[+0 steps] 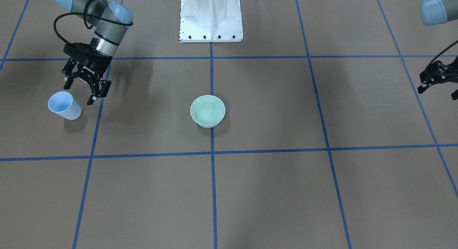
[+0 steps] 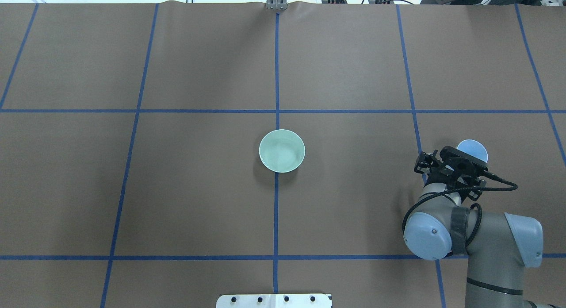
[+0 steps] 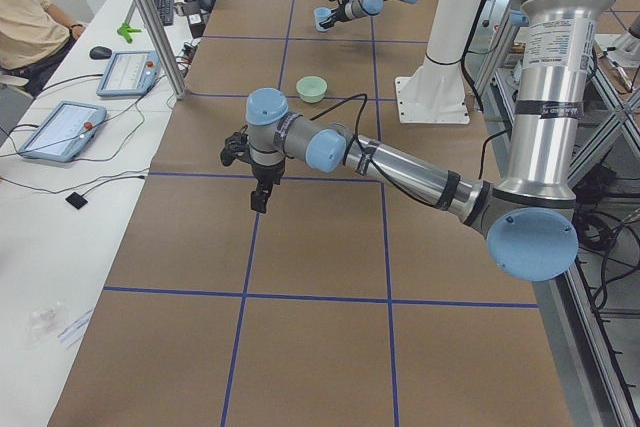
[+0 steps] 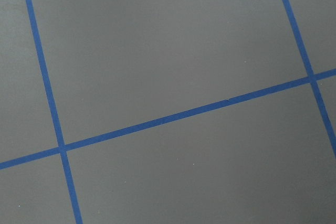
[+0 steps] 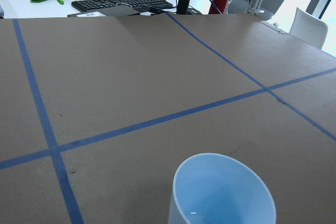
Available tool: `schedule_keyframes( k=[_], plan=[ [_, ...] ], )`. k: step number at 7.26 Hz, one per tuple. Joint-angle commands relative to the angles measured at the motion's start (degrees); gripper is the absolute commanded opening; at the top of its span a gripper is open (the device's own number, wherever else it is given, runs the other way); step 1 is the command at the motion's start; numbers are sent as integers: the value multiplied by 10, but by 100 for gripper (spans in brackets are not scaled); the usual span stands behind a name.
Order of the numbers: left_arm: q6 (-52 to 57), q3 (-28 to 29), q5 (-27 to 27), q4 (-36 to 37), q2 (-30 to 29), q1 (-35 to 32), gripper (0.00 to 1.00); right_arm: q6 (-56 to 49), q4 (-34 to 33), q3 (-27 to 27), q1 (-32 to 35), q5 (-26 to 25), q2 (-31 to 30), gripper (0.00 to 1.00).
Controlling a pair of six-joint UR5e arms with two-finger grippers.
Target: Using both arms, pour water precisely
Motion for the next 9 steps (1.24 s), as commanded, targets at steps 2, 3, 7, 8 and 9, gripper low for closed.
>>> schedule_keyframes(
  k=[2, 3, 7, 8, 9],
  plan=[
    [-1, 1, 0, 1, 0, 1, 100, 75, -46, -7, -27, -1, 2, 99],
    [-1, 1, 0, 1, 0, 1, 100, 80, -46, -16, -26, -2, 3, 99],
    [-1, 2, 0, 1, 0, 2, 100, 111, -46, -43, 4, -4, 7, 99],
    [-1, 1, 0, 1, -1, 2, 100, 111, -46, -50, 15, -4, 7, 99],
    [-1, 1, 0, 1, -1, 2, 100, 111, -44, -65, 22, -4, 7, 99]
  ],
)
